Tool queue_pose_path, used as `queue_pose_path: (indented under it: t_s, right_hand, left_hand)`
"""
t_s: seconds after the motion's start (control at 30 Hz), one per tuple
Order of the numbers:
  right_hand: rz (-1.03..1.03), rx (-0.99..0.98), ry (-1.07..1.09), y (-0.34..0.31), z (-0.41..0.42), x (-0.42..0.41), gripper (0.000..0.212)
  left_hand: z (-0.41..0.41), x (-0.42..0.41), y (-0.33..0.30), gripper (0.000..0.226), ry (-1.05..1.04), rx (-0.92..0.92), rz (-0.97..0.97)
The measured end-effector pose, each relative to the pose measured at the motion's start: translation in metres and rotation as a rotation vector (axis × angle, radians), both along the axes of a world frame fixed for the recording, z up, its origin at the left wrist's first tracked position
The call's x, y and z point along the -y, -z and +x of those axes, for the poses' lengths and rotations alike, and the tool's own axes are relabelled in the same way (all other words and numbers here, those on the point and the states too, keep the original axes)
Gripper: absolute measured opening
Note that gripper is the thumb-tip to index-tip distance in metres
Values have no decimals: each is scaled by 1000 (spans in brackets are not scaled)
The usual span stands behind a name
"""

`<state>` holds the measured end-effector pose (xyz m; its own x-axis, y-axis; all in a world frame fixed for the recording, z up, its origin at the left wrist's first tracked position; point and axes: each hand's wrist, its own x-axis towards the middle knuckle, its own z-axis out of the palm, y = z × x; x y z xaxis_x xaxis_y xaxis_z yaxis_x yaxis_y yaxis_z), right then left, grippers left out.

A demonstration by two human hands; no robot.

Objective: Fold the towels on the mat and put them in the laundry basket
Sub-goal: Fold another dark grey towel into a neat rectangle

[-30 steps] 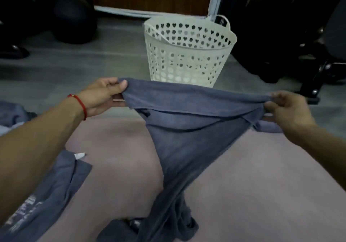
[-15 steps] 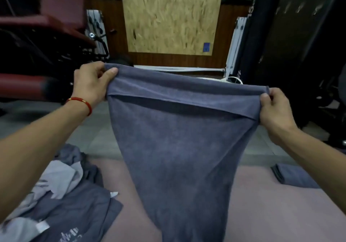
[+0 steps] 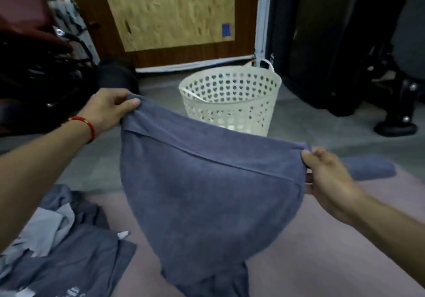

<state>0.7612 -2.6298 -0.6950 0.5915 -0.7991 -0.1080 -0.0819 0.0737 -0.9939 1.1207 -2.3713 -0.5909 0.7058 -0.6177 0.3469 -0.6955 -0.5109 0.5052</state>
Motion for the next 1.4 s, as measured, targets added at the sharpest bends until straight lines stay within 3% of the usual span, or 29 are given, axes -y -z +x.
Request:
queue_pose_path:
  t_s: [0.1, 0.23, 0.33, 0.43, 0.53, 0.63, 0.8, 0.93, 1.03, 1.13, 1.27, 1.4]
  right_hand:
    - [10, -83, 122, 72, -59, 3, 32]
    - [54, -253, 414, 162, -144, 25, 20]
    - [111, -325, 613, 208, -193, 48, 17]
    - [163, -368, 835, 243, -237, 67, 16]
    - [169, -546, 992, 278, -277, 72, 18]
    - [146, -676, 1114, 293, -309, 74, 28]
    - [66, -794, 1135, 285, -343, 85, 20]
    - [33, -868, 1102, 289, -347, 90, 27]
    - [-202, -923, 981, 284, -334, 85, 39]
    - [-551, -1036, 635, 284, -304, 74, 30]
    - [-733, -961, 175, 281, -238, 55, 33]
    - [-882, -773, -189, 271, -170, 22, 36]
  left_hand:
    - [-23, 77, 83, 16, 67, -72, 88]
    - [-74, 199, 182, 24, 163, -184, 163]
    - [-130, 292, 231, 17, 224, -249, 186]
    - [-187, 382, 267, 27, 291, -247, 230]
    - [-235, 458, 305, 39, 389, -217, 279]
    - [-298, 506, 331, 29, 492, -120, 317]
    - [-368, 551, 365, 25, 514, -54, 415]
    - [-375, 543, 382, 48, 604, -153, 438]
    - [-363, 498, 383, 57, 799, -163, 363]
    - [-340, 414, 386, 53, 930, -119, 356]
    - [-291, 274, 375, 41, 959, -61, 425]
    - [-229, 130, 347, 41, 715, -17, 460]
